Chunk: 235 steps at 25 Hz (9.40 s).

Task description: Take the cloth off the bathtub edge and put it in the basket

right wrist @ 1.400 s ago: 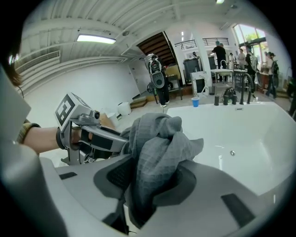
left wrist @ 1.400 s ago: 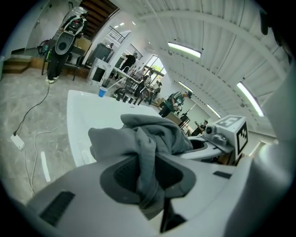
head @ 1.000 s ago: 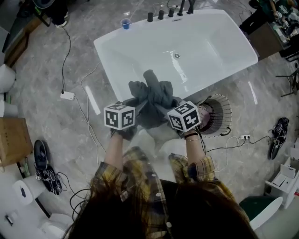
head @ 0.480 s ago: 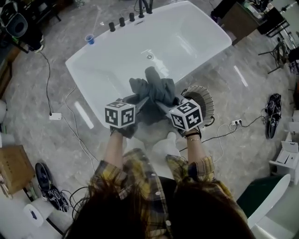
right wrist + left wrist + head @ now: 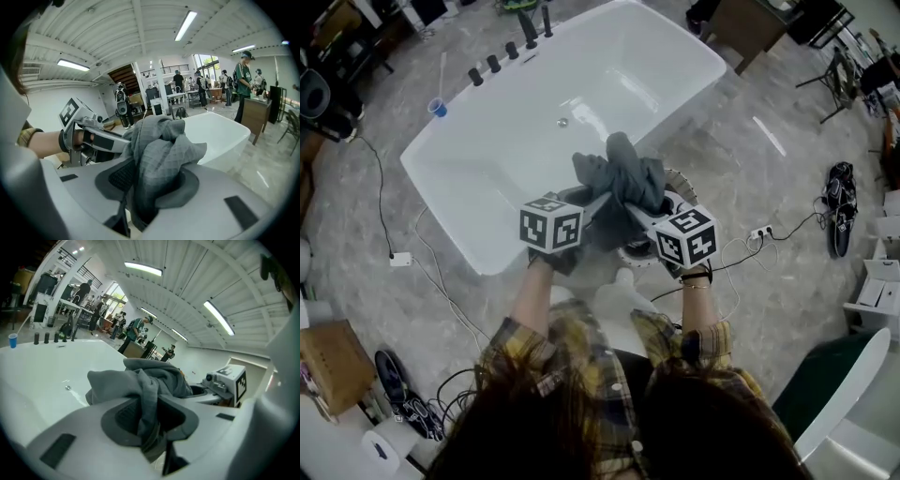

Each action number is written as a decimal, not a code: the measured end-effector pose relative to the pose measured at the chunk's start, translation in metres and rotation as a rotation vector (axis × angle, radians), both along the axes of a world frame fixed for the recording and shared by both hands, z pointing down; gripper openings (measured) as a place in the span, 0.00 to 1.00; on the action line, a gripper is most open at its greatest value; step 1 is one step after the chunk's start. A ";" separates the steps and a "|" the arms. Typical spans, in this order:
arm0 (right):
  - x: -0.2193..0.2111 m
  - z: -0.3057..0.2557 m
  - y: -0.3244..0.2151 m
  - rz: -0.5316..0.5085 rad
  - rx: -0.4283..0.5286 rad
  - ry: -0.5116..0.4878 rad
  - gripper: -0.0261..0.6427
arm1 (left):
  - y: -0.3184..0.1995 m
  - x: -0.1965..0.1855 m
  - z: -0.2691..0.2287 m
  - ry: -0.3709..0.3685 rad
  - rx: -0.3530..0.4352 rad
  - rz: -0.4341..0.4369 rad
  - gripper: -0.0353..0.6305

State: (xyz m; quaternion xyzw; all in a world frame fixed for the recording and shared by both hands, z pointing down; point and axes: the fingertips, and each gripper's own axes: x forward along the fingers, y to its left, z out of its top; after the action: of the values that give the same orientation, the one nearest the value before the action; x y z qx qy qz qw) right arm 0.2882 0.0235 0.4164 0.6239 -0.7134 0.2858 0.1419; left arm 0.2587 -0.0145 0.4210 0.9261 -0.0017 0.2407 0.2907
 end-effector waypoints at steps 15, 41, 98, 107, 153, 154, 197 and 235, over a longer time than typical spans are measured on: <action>0.128 0.029 0.085 0.093 -0.042 0.002 0.26 | 0.083 0.132 0.031 -0.028 -0.027 0.093 0.20; 0.172 0.287 0.098 0.121 -0.261 -0.133 0.26 | 0.094 0.173 0.283 -0.355 -0.080 0.121 0.20; 0.153 0.459 0.139 0.207 -0.611 -0.292 0.43 | 0.114 0.138 0.434 -0.616 -0.025 0.190 0.21; 0.155 0.420 0.124 0.213 -0.540 -0.266 0.43 | 0.104 0.134 0.401 -0.552 0.039 0.201 0.21; -0.173 -0.119 -0.106 -0.084 0.410 -0.013 0.14 | -0.076 -0.175 -0.126 0.320 0.400 -0.180 0.19; -0.182 -0.125 -0.107 -0.091 0.423 -0.003 0.14 | -0.075 -0.184 -0.132 0.332 0.405 -0.189 0.18; -0.287 -0.166 -0.100 -0.251 0.537 0.101 0.06 | -0.068 -0.284 -0.175 0.446 0.496 -0.278 0.08; -0.288 -0.144 -0.104 -0.266 0.482 0.079 0.06 | -0.074 -0.292 -0.166 0.422 0.508 -0.291 0.08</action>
State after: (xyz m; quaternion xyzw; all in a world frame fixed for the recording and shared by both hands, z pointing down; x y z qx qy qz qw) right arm 0.0005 -0.0805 0.2725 0.5510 -0.8304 0.0624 0.0534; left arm -0.0335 -0.0883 0.2549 0.9881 -0.1334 -0.0079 0.0763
